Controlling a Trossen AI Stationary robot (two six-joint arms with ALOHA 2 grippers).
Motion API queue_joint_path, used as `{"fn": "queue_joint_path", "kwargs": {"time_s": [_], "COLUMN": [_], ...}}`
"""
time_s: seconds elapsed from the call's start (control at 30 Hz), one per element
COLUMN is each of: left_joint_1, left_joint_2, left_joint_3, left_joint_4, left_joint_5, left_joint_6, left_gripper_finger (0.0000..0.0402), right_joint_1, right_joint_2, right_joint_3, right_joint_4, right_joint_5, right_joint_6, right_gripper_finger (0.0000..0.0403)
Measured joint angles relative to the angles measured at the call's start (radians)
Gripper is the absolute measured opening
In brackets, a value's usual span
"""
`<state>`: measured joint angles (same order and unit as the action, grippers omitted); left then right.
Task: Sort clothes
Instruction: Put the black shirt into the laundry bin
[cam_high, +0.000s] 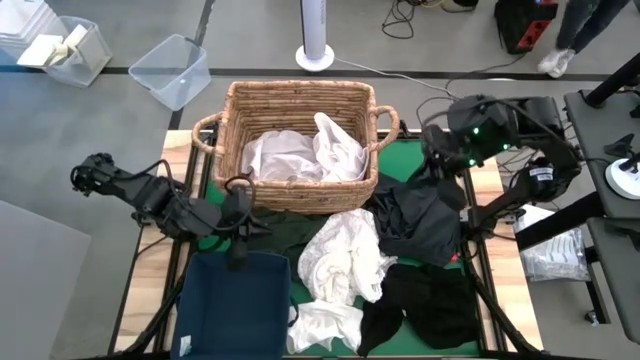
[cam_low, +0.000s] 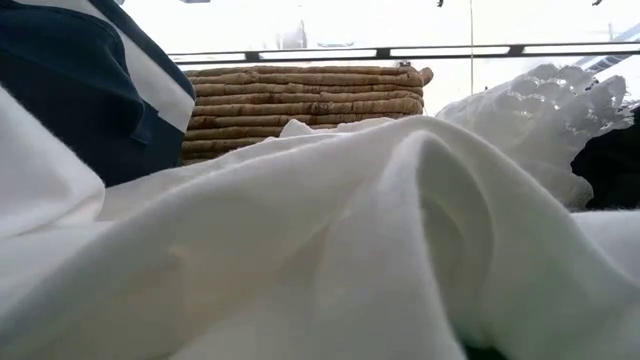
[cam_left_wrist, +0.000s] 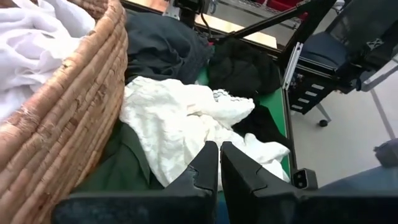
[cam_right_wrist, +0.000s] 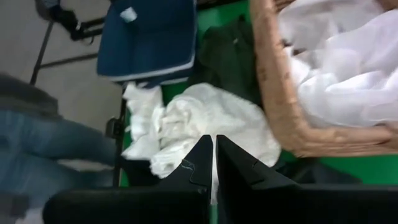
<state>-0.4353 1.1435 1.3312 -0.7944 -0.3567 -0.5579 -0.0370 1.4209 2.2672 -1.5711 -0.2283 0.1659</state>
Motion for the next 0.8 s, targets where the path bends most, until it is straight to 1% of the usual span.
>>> {"fn": "queue_joint_path", "kwargs": {"time_s": [0.17, 0.33, 0.37, 0.5, 0.57, 0.63, 0.67, 0.73, 0.8], "left_joint_1": [0.017, 0.055, 0.063, 0.107, 0.136, 0.166, 0.185, 0.221, 0.260], "left_joint_2": [0.000, 0.001, 0.001, 0.018, 0.040, 0.064, 0.074, 0.089, 0.101], "left_joint_3": [0.000, 0.000, 0.000, 0.000, 0.000, 0.000, 0.000, 0.000, 0.000], "left_joint_4": [0.016, 0.118, 0.142, 0.266, 0.356, 0.439, 0.473, 0.513, 0.526], "left_joint_5": [-0.001, -0.002, -0.002, -0.002, 0.002, 0.042, 0.071, 0.120, 0.142], "left_joint_6": [0.059, 0.205, 0.237, 0.409, 0.529, 0.644, 0.692, 0.762, 0.805], "left_gripper_finger": [0.0000, 0.0000, 0.0000, 0.0000, 0.0000, 0.0000, 0.0000, 0.0000, 0.0000], "right_joint_1": [0.109, 0.212, 0.233, 0.306, 0.333, 0.356, 0.364, 0.377, 0.385], "right_joint_2": [-0.007, -0.038, -0.047, -0.097, -0.133, -0.173, -0.191, -0.219, -0.241], "right_joint_3": [-0.082, -0.200, -0.224, -0.300, -0.323, -0.341, -0.350, -0.365, -0.375], "right_joint_4": [0.000, 0.000, 0.000, 0.000, 0.000, 0.001, 0.001, 0.002, 0.004], "right_joint_5": [0.000, 0.003, 0.018, 0.132, 0.242, 0.338, 0.366, 0.425, 0.493], "right_joint_6": [0.025, 0.142, 0.174, 0.300, 0.369, 0.443, 0.472, 0.516, 0.541], "right_gripper_finger": [0.0013, 0.0013, 0.0013, 0.0013, 0.0013, 0.0013, 0.0013, 0.0013, 0.0013]}}
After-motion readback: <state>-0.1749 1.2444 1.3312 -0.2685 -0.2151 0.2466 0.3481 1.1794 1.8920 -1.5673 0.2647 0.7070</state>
